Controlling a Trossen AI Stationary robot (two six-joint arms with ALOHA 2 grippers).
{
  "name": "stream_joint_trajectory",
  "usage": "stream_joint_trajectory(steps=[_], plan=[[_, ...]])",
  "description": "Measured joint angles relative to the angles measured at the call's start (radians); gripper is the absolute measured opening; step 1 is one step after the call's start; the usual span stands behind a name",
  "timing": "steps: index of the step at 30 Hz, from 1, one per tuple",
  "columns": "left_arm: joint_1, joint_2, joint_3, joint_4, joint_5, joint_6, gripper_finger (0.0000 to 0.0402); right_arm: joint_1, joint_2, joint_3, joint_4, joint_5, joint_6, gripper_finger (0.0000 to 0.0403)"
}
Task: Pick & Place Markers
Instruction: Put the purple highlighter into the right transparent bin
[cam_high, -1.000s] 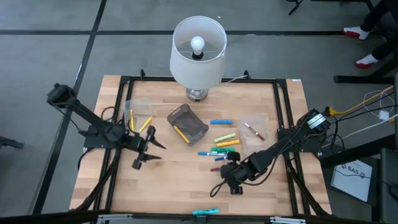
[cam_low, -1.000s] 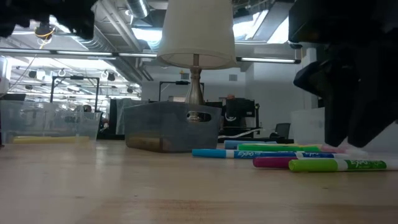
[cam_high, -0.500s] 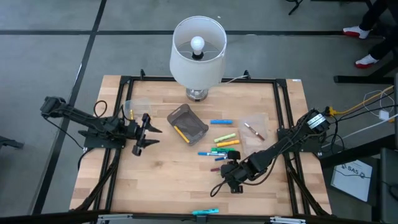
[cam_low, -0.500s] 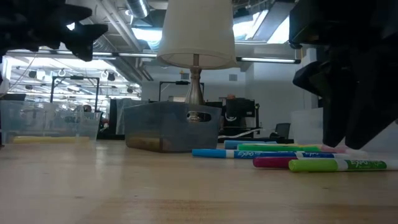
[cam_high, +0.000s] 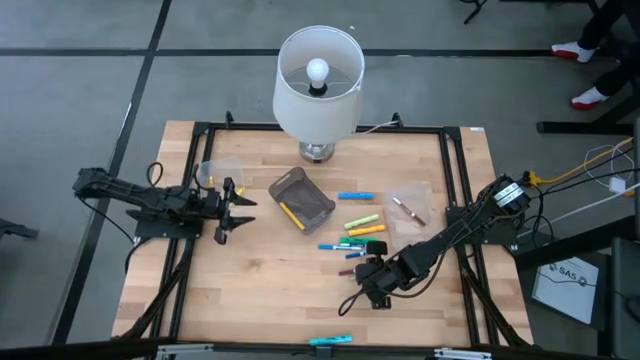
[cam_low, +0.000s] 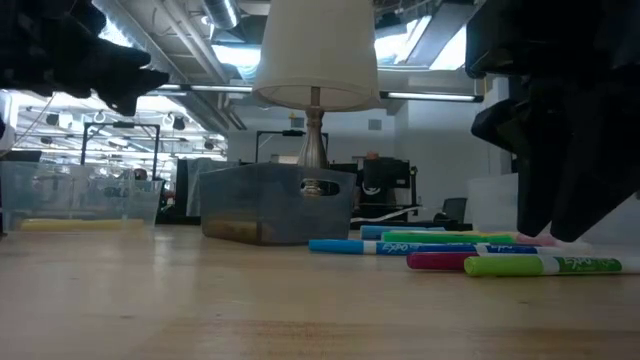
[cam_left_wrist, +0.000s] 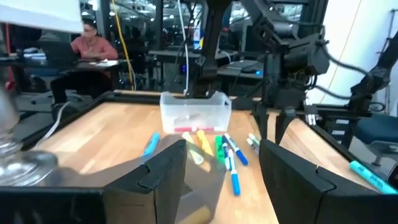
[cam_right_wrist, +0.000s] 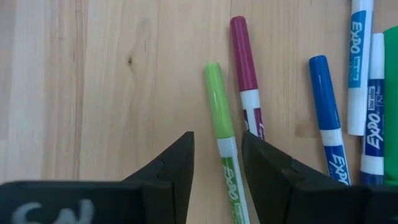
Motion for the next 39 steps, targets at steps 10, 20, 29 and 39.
stream_joint_trajectory(steps=[10,20,29,39], plan=[[0.04,-0.172,0.04,-0.238,0.037,0.017,0.0196,-0.008,0.0,-0.001,-0.044,0.001,0.0,0.0133],[0.083,-0.175,0.05,-0.304,0.016,-0.012,0.0196,-0.013,0.001,-0.001,-0.03,0.011,-0.023,0.0133],[0.087,-0.173,0.051,-0.305,0.024,-0.009,0.0196,-0.048,0.001,-0.001,-0.027,0.037,-0.052,0.0133],[0.087,-0.173,0.051,-0.302,0.024,-0.011,0.0196,-0.063,0.001,-0.001,-0.027,0.015,-0.06,0.0133]])
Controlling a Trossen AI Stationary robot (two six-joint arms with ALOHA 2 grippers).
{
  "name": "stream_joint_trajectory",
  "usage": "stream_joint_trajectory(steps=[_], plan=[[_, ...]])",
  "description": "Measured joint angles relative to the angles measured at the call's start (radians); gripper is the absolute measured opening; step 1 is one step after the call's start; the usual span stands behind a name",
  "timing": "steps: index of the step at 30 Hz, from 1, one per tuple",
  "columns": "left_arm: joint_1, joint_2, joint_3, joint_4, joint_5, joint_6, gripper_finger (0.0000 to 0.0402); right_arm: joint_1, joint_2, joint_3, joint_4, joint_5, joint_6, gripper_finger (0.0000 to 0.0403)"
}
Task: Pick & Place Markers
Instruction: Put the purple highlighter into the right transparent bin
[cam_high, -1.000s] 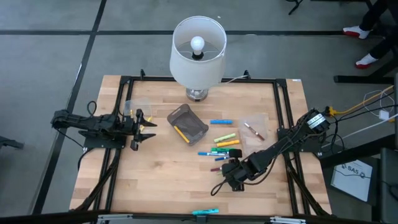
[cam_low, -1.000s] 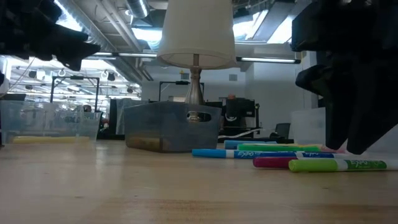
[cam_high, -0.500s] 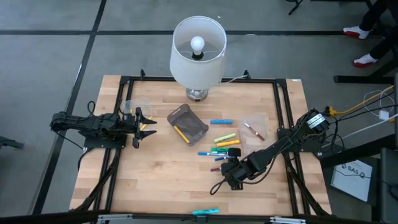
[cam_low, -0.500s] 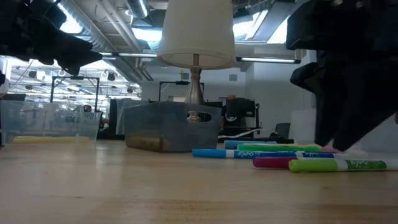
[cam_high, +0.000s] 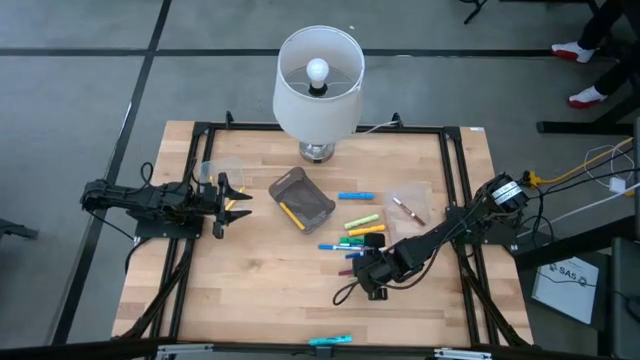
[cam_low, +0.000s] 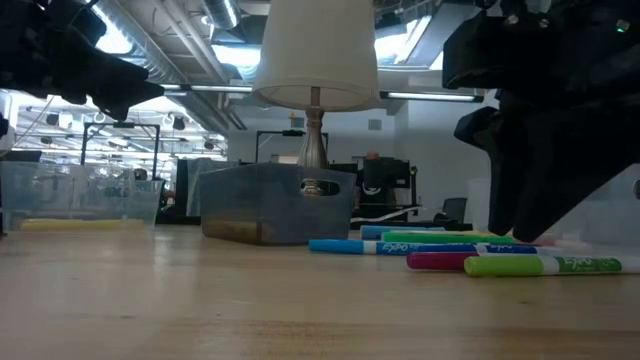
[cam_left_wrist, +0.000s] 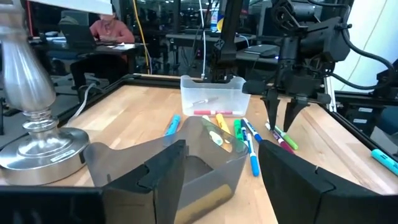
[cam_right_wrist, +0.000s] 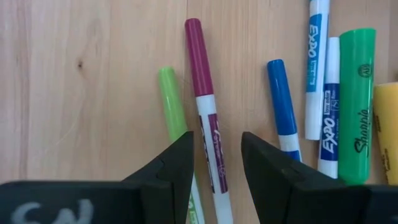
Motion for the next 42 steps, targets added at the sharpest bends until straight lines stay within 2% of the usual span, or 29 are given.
stream_joint_trajectory(steps=[17,20,26,37,42], plan=[[0.0,0.0,0.0,0.001,0.001,0.0,0.0196,-0.017,0.099,0.004,0.022,-0.046,-0.039,0.0128],[0.0,0.0,0.0,0.001,0.001,0.0,0.0196,-0.018,0.099,0.004,0.029,-0.052,-0.04,0.0104],[0.0,0.0,0.0,0.001,0.001,0.0,0.0196,-0.018,0.101,0.002,0.044,-0.075,-0.044,0.0028],[0.0,0.0,0.0,0.001,0.001,0.0,0.0196,-0.019,0.103,0.013,0.089,-0.072,-0.04,0.0032],[0.0,0.001,0.0,0.001,0.001,0.0,0.0196,-0.019,0.109,0.068,0.026,-0.052,-0.04,0.003]])
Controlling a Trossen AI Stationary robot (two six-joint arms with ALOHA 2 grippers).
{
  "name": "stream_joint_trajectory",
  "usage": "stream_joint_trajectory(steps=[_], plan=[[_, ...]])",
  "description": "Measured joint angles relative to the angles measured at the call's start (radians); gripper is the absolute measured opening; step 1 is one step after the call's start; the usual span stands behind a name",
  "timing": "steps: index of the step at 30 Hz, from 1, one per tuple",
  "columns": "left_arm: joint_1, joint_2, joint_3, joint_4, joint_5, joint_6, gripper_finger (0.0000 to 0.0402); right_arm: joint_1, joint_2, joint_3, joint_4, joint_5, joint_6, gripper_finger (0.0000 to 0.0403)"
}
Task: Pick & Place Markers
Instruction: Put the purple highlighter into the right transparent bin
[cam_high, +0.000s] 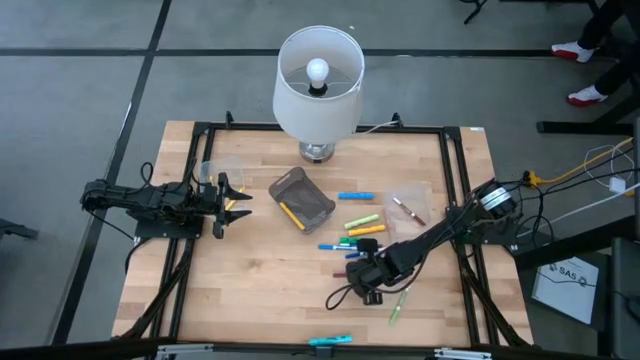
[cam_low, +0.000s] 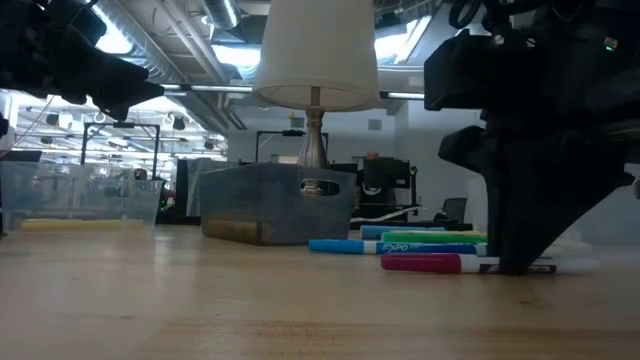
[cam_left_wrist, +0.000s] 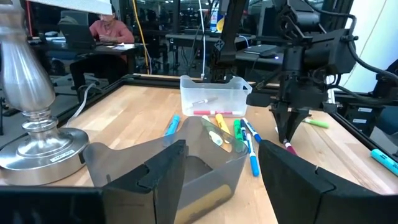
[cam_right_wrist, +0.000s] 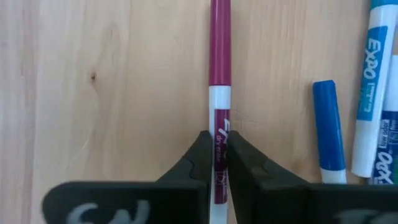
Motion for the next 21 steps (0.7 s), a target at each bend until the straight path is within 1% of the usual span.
stream_joint_trajectory(steps=[4,12,16,19,21], plan=[[0.0,0.0,0.0,0.0,0.0,0.0,0.0196,-0.001,0.002,0.08,-0.089,0.033,0.007,0.003],[0.0,0.0,0.0,0.0,0.0,0.0,0.0196,0.0,-0.002,0.176,-0.125,0.049,0.019,0.0029],[0.0,0.0,0.0,0.0,0.0,0.0,0.0196,0.002,-0.002,0.184,-0.135,0.122,0.07,0.0029],[0.0,0.0,0.0,0.0,0.0,0.0,0.0196,0.002,-0.002,0.185,-0.144,0.215,0.154,0.0029],[0.0,0.0,0.0,0.0,0.0,0.0,0.0196,0.002,-0.002,0.185,-0.143,0.255,0.192,0.0029]])
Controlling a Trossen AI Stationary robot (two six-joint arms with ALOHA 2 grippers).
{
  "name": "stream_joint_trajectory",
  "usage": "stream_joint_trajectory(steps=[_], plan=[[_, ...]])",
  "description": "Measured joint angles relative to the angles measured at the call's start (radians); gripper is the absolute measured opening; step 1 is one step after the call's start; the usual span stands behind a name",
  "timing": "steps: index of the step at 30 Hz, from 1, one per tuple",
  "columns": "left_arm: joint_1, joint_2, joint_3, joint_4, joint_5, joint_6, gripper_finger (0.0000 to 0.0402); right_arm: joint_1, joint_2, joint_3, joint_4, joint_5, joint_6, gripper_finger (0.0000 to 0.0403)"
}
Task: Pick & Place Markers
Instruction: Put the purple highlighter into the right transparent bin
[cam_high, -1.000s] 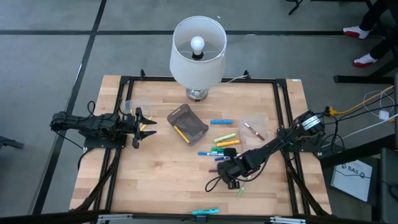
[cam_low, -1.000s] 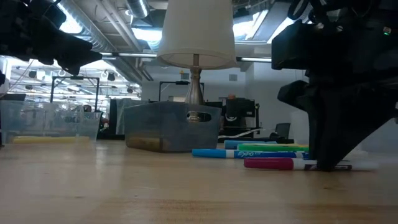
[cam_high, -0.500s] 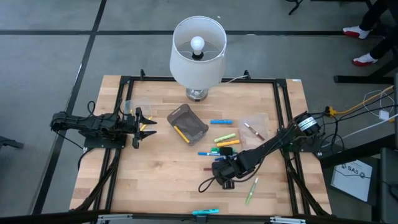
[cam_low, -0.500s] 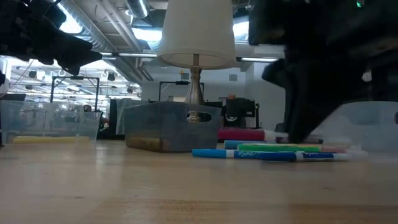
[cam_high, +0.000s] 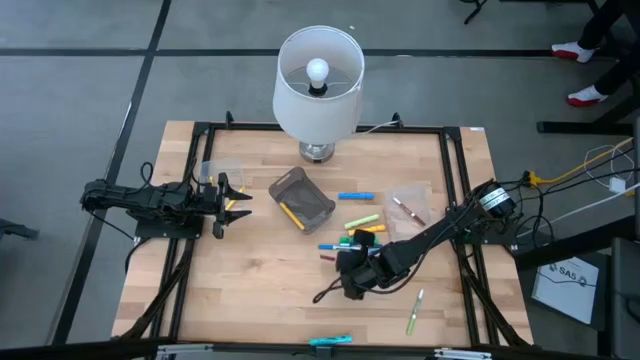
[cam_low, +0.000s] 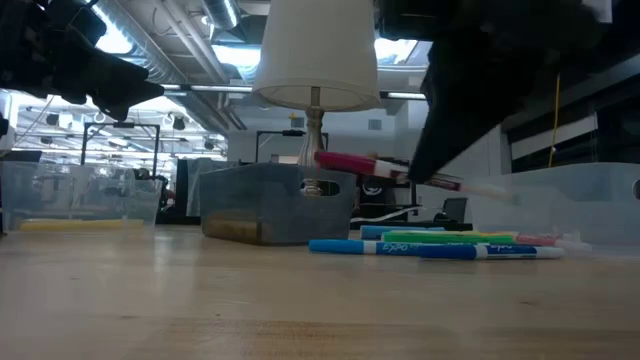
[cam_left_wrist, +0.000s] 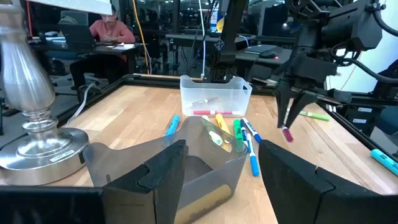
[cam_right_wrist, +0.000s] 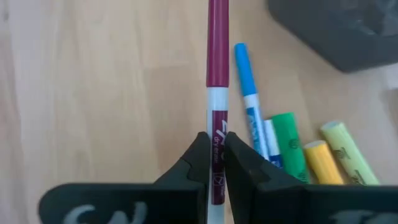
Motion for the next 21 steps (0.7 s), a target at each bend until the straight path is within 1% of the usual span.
stream_joint_trajectory(steps=[5,11,17,21], plan=[[0.0,0.0,0.0,0.0,0.0,0.0,0.0196,0.0,-0.016,0.001,-0.007,0.026,0.097,0.0029],[0.0,0.0,0.0,0.0,0.0,0.0,0.0196,0.0,-0.043,0.001,-0.097,0.026,0.222,0.0028],[0.0,0.0,0.0,0.0,0.0,0.0,0.0196,0.0,-0.064,0.002,-0.155,0.042,0.296,0.0028],[0.0,0.0,0.0,0.0,0.0,0.0,0.0196,-0.002,-0.096,0.002,-0.182,0.083,0.335,0.0028]])
